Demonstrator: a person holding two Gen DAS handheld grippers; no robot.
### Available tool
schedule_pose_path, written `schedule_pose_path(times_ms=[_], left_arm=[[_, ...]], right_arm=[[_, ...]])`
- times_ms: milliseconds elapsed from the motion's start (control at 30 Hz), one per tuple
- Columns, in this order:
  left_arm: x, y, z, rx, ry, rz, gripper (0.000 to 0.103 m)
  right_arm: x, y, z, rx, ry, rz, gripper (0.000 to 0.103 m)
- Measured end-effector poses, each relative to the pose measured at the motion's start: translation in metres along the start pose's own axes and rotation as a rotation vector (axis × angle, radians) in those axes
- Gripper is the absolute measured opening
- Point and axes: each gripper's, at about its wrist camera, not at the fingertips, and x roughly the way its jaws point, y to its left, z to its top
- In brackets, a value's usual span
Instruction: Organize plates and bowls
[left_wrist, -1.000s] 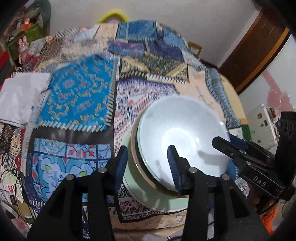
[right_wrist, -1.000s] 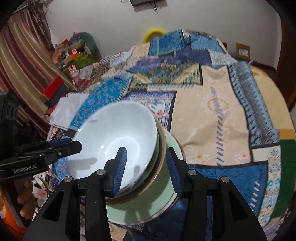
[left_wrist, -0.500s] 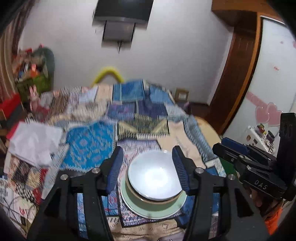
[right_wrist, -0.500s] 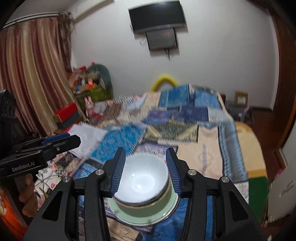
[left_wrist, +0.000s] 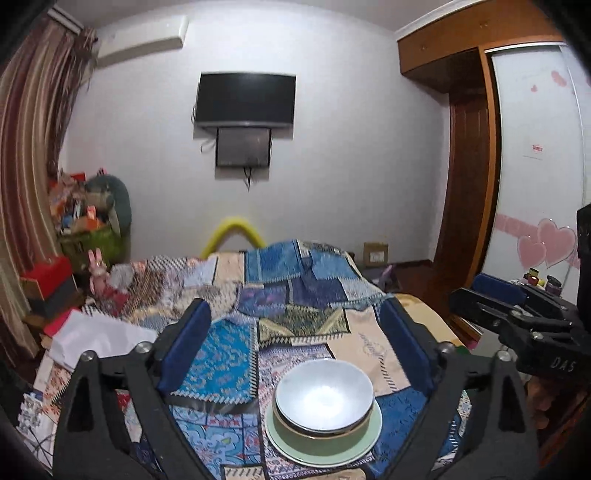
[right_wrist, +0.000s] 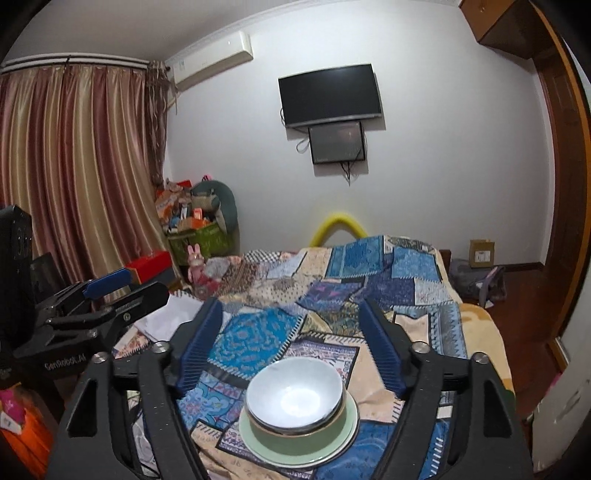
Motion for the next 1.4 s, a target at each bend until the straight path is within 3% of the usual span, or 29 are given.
schedule_pose_path(times_ms=[233, 367, 1400], left_arm=[[-0.004, -0.003, -0.002, 0.007, -0.022, -0.004, 0.103], [-0.006, -0.003, -0.004, 0.004, -0.019, -0.008, 0.103], [-0.002, -0.007, -0.011, 0.0, -0.013, -0.016, 0.103]], right_arm=[[-0.007, 0.004, -0.001, -0.007, -0.044, -0.026, 0.09], [-0.014, 0.008, -0.002, -0.017, -0.075, -0.051, 0.103], [-0.017, 0.007, -0.005, -0.006, -0.071, -0.063, 0.103]])
